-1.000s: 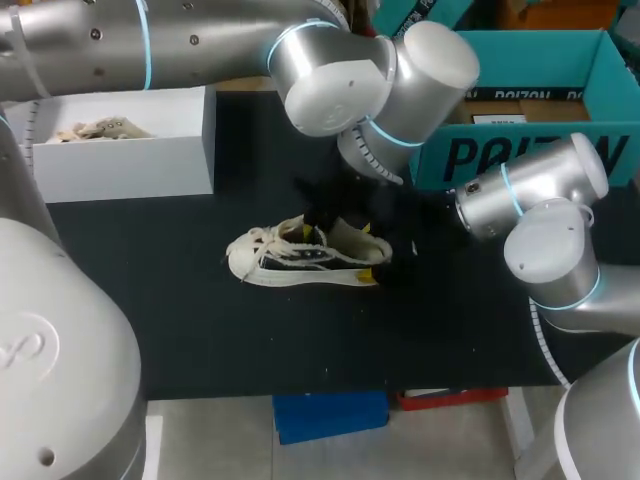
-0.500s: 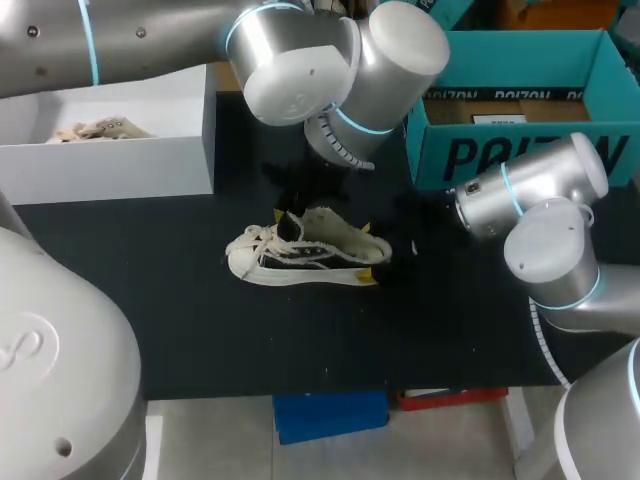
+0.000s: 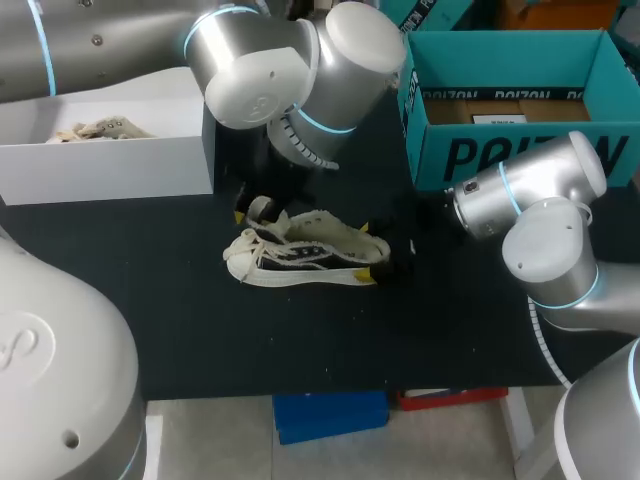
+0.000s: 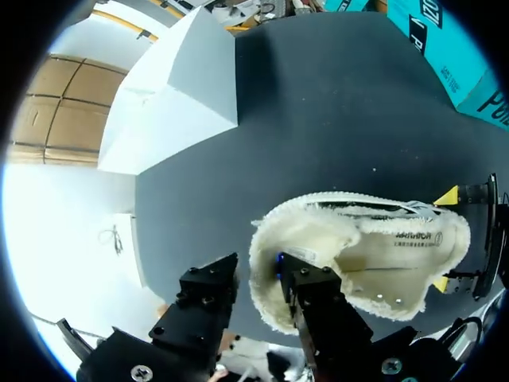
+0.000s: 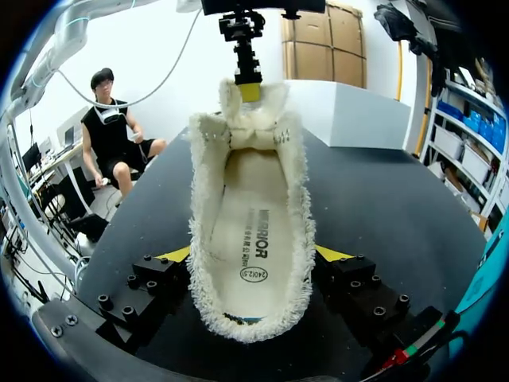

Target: Take the shoe out of the shoebox, open the shoe tongue, remove and reinsert the insole, then place the shoe into the shoebox

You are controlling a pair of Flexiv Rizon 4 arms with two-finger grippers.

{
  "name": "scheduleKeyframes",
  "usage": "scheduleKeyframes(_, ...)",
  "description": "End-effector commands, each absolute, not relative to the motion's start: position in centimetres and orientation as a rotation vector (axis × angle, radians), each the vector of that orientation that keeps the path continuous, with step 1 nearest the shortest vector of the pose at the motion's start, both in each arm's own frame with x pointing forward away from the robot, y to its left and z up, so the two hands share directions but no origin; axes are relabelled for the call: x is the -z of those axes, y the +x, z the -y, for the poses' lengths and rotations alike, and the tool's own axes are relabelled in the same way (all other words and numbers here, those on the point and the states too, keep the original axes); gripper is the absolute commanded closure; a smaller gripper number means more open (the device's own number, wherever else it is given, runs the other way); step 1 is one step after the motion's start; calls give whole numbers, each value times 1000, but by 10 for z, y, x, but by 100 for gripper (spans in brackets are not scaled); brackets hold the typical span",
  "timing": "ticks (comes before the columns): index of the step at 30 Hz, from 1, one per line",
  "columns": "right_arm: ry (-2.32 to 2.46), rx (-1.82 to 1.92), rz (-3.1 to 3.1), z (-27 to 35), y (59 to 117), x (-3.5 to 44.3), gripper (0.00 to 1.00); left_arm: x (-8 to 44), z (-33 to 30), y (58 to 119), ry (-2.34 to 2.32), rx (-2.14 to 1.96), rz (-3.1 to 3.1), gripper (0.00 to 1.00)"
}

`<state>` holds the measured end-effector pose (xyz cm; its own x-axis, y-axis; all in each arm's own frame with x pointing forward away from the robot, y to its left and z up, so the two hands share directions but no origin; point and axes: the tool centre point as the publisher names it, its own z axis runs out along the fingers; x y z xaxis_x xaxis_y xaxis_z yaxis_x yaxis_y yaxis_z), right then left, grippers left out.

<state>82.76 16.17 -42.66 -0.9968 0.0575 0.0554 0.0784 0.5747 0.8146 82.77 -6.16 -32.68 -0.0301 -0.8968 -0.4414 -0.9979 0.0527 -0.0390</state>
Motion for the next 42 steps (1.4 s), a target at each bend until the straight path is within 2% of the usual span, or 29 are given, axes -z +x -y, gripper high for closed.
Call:
scheduleKeyframes(1, -122, 1430, 2769, -160, 828, 427, 100, 325, 42, 830, -1953, -414, -2014, 0)
scheduleKeyframes(20, -122, 1430, 2769, -160, 828, 427, 100, 347, 7, 820, -2013, -532, -2032, 0)
scheduleKeyframes(26, -122, 1430, 2769, -160, 828, 427, 100, 321, 7, 819, -1895, -457, -2189, 0)
scheduleKeyframes(27, -122, 1430, 2769, -160, 828, 427, 100, 313, 9, 819, -1846, -429, -2265, 11)
scheduleKeyframes(28, -122, 1430, 2769, -160, 828, 427, 100, 304, 12, 819, -1790, -410, -2348, 39)
scheduleKeyframes(31, -122, 1430, 2769, -160, 828, 427, 100, 281, 23, 819, -1572, -347, -2618, 100)
scheduleKeyframes(34, -122, 1430, 2769, -160, 828, 427, 100, 261, 41, 819, -1183, -353, -3022, 100)
scheduleKeyframes(38, -122, 1430, 2769, -160, 828, 427, 100, 244, 65, 816, -354, -376, -3491, 100)
scheduleKeyframes(42, -122, 1430, 2769, -160, 828, 427, 100, 245, 95, 818, -136, -409, -3551, 100)
